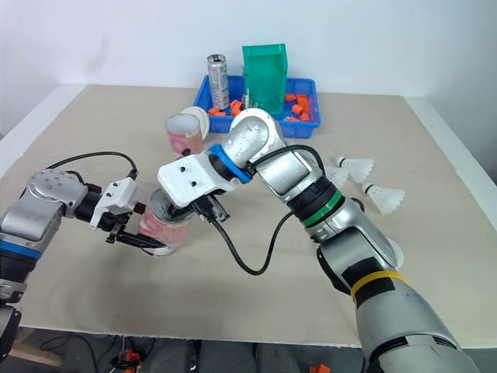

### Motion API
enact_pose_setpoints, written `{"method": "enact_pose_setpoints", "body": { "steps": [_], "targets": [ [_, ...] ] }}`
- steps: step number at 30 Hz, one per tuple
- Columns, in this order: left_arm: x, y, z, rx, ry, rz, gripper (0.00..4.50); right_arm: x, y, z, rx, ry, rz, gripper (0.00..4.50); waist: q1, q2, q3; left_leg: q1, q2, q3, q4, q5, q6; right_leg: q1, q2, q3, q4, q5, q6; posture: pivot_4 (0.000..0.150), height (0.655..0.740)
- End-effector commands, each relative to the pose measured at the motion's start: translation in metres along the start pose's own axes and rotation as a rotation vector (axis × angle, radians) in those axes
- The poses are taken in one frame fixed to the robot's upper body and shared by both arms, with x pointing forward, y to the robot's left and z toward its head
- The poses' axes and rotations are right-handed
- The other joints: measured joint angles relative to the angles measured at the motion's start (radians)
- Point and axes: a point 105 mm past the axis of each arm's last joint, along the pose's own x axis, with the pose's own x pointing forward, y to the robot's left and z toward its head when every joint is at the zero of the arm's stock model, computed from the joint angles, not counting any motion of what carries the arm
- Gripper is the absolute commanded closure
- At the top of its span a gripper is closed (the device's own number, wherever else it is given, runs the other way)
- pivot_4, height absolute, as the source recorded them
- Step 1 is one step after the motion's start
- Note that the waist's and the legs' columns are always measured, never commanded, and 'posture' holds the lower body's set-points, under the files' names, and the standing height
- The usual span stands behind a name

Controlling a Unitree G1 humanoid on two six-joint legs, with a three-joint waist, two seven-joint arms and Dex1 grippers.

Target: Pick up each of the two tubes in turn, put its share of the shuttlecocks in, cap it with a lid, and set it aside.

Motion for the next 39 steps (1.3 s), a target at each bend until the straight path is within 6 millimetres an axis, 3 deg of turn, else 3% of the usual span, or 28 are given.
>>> {"method": "enact_pose_setpoints", "body": {
  "steps": [1, 6, 11, 14, 17, 20, 25, 32, 36, 39],
  "targets": [
    [0.0, 0.002, 0.012, 0.043, -0.022, -0.007, 1.92, 0.013, -0.005, -0.008, -0.072, 0.103, 0.033, 4.45, -0.001, 0.0, 0.0, 0.0, 0.0, 0.0, 0.0, 0.0, 0.0, 0.0, 0.001, 0.0, 0.0, 0.0, 0.0, 0.15, 0.7362],
    [0.0, 0.005, 0.016, 0.043, -0.038, -0.004, 1.92, 0.036, -0.001, -0.003, -0.149, 0.11, 0.103, 4.45, -0.001, 0.0, 0.0, 0.001, 0.003, -0.001, 0.0, 0.0, 0.0, 0.0, 0.003, 0.0, 0.001, 0.0, -0.003, 0.15, 0.7362],
    [0.0, 0.004, 0.018, 0.04, -0.046, -0.002, 1.92, 0.043, -0.004, 0.002, -0.18, 0.103, 0.12, 4.45, -0.001, 0.0, 0.0, 0.002, 0.004, -0.001, 0.0, 0.0, 0.0, 0.001, 0.004, 0.0, 0.001, 0.0, -0.004, 0.15, 0.7362],
    [-0.001, 0.003, 0.018, 0.036, -0.048, 0.001, 1.92, 0.029, -0.02, 0.017, -0.14, 0.015, 0.063, 4.45, -0.001, 0.0, 0.0, 0.002, 0.006, -0.001, 0.0, 0.0, 0.0, 0.001, 0.007, 0.0, 0.001, 0.001, -0.006, 0.15, 0.7362],
    [-0.003, 0.002, 0.017, 0.031, -0.047, 0.007, 1.92, -0.001, -0.026, 0.04, -0.077, -0.157, 0.038, 4.45, 0.001, -0.001, 0.001, 0.001, 0.007, -0.003, 0.0, 0.0, 0.0, 0.0, 0.008, -0.002, 0.001, 0.001, -0.007, 0.15, 0.7362],
    [-0.003, 0.001, 0.016, 0.029, -0.049, 0.011, 1.92, -0.028, -0.028, 0.046, -0.038, -0.219, 0.0, 4.45, 0.0, -0.001, 0.001, -0.001, 0.007, -0.005, 0.0, 0.0, -0.001, 0.0, 0.008, -0.003, 0.001, 0.002, -0.006, 0.15, 0.7362],
    [-0.003, 0.0, 0.016, 0.028, -0.052, 0.016, 1.92, -0.061, -0.02, 0.04, 0.009, -0.219, -0.051, 4.45, 0.0, -0.001, 0.001, 0.0, 0.008, -0.007, -0.002, 0.0, -0.001, 0.0, 0.009, -0.005, 0.001, 0.001, -0.006, 0.15, 0.7362],
    [-0.001, 0.003, 0.026, 0.057, -0.11, 0.04, 1.92, -0.102, 0.002, 0.009, 0.09, -0.101, -0.201, 4.45, 0.001, -0.001, 0.001, 0.0, 0.008, -0.007, -0.002, 0.0, -0.001, -0.001, 0.009, -0.005, 0.001, 0.0, -0.007, 0.15, 0.7362],
    [0.002, 0.002, 0.032, 0.045, -0.164, 0.038, 1.92, -0.109, 0.038, 0.002, 0.161, -0.075, -0.203, 4.45, 0.004, -0.002, 0.001, -0.001, 0.008, -0.007, -0.002, -0.001, -0.002, 0.0, 0.008, -0.005, 0.0, -0.002, -0.009, 0.15, 0.7362],
    [0.004, 0.0, 0.026, 0.035, -0.138, 0.021, 1.92, -0.105, 0.043, 0.004, 0.177, -0.063, -0.209, 4.45, -0.008, 0.002, 0.004, -0.001, 0.008, -0.005, -0.002, -0.001, -0.002, -0.001, 0.008, -0.003, 0.001, 0.0, -0.005, 0.15, 0.7362]
  ]
}}
